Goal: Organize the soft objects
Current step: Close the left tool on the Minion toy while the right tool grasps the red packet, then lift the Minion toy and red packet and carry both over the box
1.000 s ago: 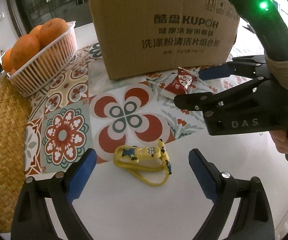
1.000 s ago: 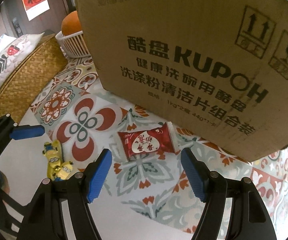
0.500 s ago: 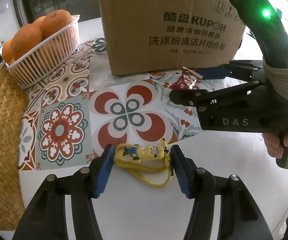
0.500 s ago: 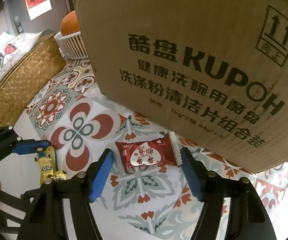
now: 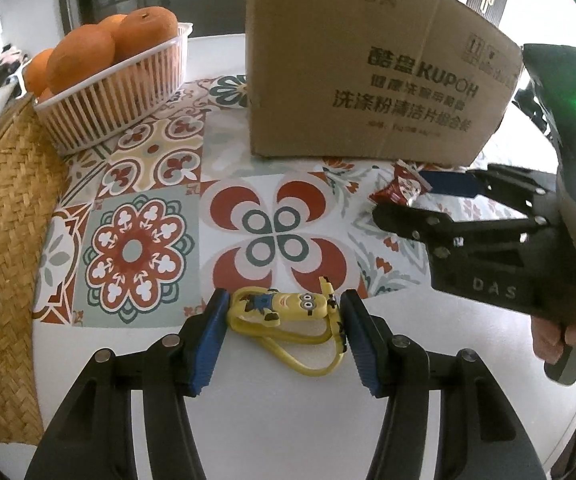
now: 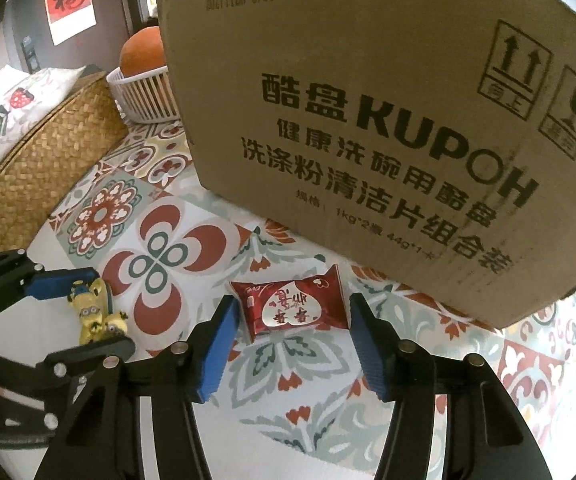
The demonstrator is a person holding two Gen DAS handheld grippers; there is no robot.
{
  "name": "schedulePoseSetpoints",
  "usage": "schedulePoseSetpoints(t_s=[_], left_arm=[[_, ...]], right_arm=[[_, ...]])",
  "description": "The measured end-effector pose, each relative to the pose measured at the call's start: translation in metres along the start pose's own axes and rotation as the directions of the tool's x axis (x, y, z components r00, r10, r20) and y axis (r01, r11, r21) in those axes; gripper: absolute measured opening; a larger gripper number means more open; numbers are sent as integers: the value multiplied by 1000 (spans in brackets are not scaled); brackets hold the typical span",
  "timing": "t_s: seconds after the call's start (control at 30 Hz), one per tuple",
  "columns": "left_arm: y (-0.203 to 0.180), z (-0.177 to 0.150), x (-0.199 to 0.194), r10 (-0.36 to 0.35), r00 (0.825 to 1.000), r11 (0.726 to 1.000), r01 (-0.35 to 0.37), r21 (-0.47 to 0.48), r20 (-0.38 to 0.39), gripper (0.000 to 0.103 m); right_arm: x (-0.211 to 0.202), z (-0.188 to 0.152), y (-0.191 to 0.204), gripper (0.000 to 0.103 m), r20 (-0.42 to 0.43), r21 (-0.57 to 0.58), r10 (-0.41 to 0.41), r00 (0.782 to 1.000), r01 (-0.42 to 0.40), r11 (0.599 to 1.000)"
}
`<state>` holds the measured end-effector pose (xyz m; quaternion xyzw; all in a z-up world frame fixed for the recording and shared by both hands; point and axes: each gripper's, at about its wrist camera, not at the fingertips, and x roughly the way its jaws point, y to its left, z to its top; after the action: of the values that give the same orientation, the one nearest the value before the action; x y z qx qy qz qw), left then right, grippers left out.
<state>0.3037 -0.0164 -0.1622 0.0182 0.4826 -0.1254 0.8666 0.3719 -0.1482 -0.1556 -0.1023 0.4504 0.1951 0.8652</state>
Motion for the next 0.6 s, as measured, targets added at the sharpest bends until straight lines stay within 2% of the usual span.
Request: schedulePoseSetpoints(t_s=[0.6], left_arm=[[-5, 9, -40, 10, 993, 1000, -10, 1, 121, 56]], right_arm=[[-54, -5, 3, 57, 75, 87, -47, 996, 41, 995]])
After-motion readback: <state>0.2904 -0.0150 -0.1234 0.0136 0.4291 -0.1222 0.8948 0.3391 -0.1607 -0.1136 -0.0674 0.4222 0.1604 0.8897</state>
